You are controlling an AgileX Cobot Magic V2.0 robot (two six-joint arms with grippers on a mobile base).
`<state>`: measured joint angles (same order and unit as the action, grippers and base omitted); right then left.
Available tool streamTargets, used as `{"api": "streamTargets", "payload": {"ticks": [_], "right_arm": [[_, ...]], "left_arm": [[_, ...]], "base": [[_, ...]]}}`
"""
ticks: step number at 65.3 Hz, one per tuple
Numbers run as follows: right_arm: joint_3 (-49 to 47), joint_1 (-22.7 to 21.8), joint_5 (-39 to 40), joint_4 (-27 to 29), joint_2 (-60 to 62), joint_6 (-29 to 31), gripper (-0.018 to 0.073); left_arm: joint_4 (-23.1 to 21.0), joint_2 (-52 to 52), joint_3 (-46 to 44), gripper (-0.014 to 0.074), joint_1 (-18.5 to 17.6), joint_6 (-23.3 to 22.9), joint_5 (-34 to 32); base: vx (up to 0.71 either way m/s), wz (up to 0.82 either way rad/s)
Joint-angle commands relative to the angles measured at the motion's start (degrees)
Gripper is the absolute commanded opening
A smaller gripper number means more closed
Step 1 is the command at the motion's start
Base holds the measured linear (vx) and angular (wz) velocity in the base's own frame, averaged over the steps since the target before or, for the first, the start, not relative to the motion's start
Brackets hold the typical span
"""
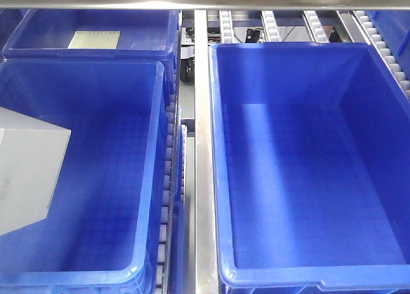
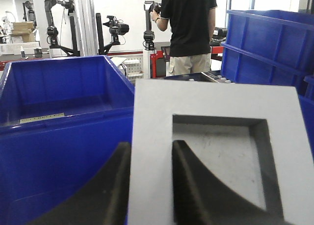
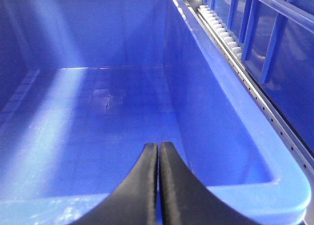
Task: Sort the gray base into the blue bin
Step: 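Stop in front of the two empty blue bins, block still held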
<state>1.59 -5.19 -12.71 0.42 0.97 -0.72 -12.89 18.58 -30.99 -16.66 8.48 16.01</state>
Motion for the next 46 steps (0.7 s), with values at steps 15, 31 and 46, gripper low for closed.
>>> {"api": "streamTargets", "payload": {"ticks": [15,31,46], "right_arm": [[0.1,0.0,4.3,-0.4,0.1,0.7,-0.0005],[0.1,0.0,4.3,-0.4,0.1,0.7,-0.0005],[0.1,0.0,4.3,-0.4,0.1,0.7,-0.0005]], "left_arm": [[-1.2,0.5,-1.7,0.0038,-0.3,-0.4,-6.1],[-1.2,0.5,-1.7,0.0038,-0.3,-0.4,-6.1],[-1.4,0.5,-1.7,0.0038,-0.3,-0.4,-8.0]], "base": [[0.0,0.0],[0.0,0.0],[0.0,0.0]]}}
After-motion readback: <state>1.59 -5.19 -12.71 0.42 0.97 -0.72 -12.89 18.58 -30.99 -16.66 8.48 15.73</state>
